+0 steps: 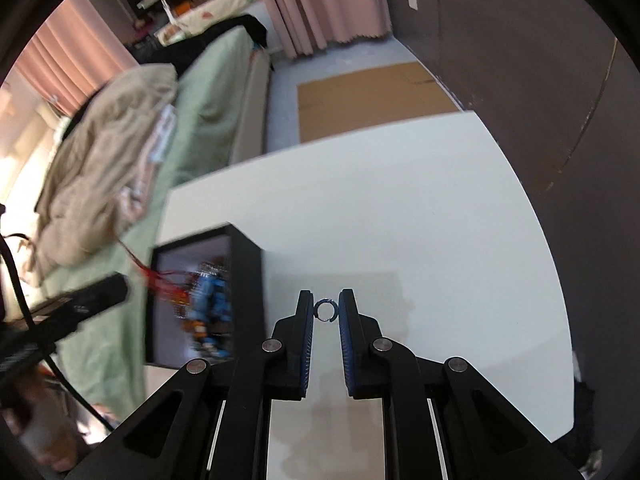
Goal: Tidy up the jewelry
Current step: 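Lower the silver ring into the box and open the right gripper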
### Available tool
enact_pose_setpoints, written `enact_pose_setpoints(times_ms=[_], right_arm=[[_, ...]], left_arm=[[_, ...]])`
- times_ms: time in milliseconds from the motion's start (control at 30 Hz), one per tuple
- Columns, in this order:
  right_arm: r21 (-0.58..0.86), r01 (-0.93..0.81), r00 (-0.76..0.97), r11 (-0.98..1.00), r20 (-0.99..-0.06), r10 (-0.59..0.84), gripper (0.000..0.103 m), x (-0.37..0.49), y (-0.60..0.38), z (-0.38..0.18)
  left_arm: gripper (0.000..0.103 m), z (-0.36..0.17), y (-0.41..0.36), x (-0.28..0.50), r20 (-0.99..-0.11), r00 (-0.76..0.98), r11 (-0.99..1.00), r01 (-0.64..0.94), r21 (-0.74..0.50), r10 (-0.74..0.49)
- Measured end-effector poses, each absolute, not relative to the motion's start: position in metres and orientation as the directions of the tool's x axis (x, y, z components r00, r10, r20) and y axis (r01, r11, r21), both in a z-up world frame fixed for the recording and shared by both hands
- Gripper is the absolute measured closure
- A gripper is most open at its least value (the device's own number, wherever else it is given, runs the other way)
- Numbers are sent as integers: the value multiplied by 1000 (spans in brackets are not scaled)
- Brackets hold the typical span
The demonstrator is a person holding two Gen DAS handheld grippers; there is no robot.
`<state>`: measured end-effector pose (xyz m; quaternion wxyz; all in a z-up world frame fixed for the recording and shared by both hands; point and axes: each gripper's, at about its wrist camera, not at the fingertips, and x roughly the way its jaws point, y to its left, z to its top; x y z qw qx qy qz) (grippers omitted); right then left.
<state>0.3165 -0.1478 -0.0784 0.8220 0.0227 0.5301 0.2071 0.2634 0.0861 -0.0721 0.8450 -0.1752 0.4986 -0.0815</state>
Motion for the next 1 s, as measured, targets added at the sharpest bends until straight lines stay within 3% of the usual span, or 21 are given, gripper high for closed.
enact_pose_setpoints(times_ms=[33, 100, 167, 667, 733, 767, 800, 1000], right_arm=[[273, -324, 355, 906, -853, 384, 89, 314, -147, -74], [301, -348, 358, 888, -832, 423, 89, 311, -141, -67], [321, -364, 354, 874, -820, 449, 89, 310, -134, -64], [433, -499, 269, 751, -746, 609, 88, 294, -76, -62], [427, -521, 249, 739, -752, 610, 78, 291, -68, -63], [426, -518, 235, 742, -764, 602, 60, 290, -64, -65], [427, -513, 237, 745, -763, 601, 50, 290, -66, -65], [402, -470, 282, 786, -775, 566, 49, 288, -84, -54]], left_arm=[[81, -72, 86, 263, -817, 486, 927, -36, -374, -310], [47, -70, 87, 260, -811, 499, 927, -40, -373, -305], [37, -64, 91, 255, -798, 530, 928, -54, -369, -287], [37, -58, 136, 245, -790, 567, 917, -142, -372, -233], [37, -58, 141, 243, -792, 569, 918, -152, -367, -222], [37, -58, 143, 243, -791, 571, 917, -156, -367, -220], [37, -59, 144, 242, -792, 570, 917, -158, -367, -218], [37, -53, 144, 235, -790, 575, 918, -158, -363, -214]])
